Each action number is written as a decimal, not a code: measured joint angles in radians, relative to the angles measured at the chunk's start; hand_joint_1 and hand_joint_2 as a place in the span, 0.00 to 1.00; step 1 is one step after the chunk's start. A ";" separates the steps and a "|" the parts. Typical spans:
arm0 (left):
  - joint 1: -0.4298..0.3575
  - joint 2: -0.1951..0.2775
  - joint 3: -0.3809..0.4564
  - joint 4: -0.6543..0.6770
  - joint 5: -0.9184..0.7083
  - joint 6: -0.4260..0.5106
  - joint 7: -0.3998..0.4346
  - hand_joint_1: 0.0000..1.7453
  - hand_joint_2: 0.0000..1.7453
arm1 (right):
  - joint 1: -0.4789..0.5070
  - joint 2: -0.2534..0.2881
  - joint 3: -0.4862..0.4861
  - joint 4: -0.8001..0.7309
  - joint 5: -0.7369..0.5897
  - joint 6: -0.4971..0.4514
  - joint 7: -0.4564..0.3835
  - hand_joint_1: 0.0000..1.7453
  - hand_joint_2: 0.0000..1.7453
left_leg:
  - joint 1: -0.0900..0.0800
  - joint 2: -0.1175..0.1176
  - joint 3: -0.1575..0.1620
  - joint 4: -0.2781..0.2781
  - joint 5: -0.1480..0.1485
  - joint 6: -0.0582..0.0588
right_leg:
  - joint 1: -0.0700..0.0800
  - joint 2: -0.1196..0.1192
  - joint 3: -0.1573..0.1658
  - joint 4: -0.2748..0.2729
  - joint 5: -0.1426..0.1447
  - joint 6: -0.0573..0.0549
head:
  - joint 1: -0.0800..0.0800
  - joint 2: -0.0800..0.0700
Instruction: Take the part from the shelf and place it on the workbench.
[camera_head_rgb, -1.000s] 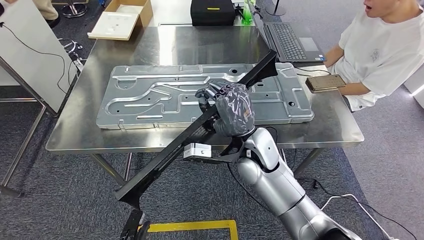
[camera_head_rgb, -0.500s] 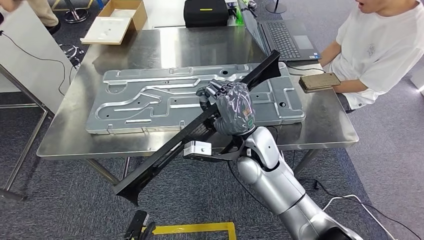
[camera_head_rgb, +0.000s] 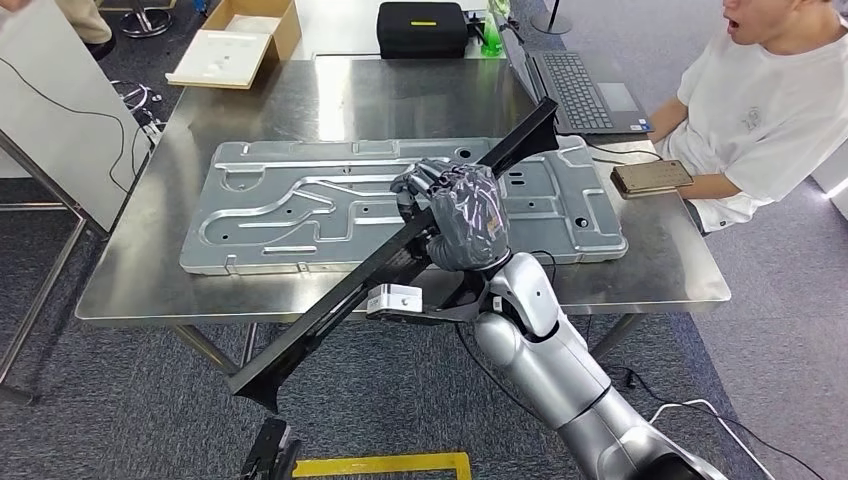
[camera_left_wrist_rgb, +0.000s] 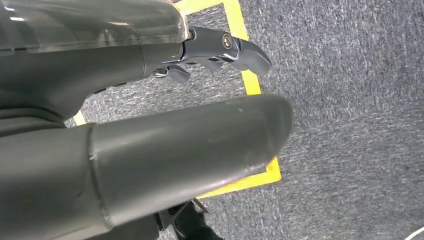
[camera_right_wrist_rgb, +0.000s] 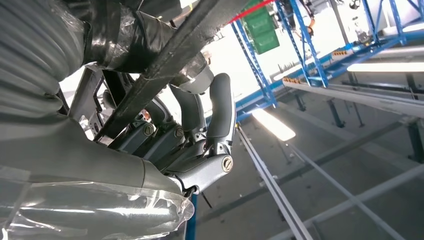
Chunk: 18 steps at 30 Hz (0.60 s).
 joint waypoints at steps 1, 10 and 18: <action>0.001 0.000 0.000 0.000 0.000 0.000 0.000 0.00 0.00 | 0.002 -0.001 0.000 0.001 0.000 0.000 0.000 1.00 1.00 | 0.000 0.000 0.002 0.001 -0.004 0.000 | -0.003 0.000 -0.026 0.032 0.001 0.003 | 0.000 0.000; 0.000 -0.004 -0.001 0.000 0.000 -0.001 0.000 0.00 0.00 | 0.001 -0.001 0.000 0.003 -0.001 0.000 0.000 1.00 1.00 | -0.004 0.000 0.037 0.007 -0.048 -0.041 | -0.003 0.002 0.083 -0.236 0.142 -0.022 | 0.000 0.000; 0.006 -0.003 -0.005 0.000 -0.004 0.000 -0.001 0.00 0.00 | 0.000 0.000 0.000 0.007 0.000 0.006 0.000 1.00 1.00 | -0.003 0.009 -0.134 0.268 -0.094 -0.056 | -0.002 0.001 0.136 -0.250 0.111 -0.048 | -0.001 0.000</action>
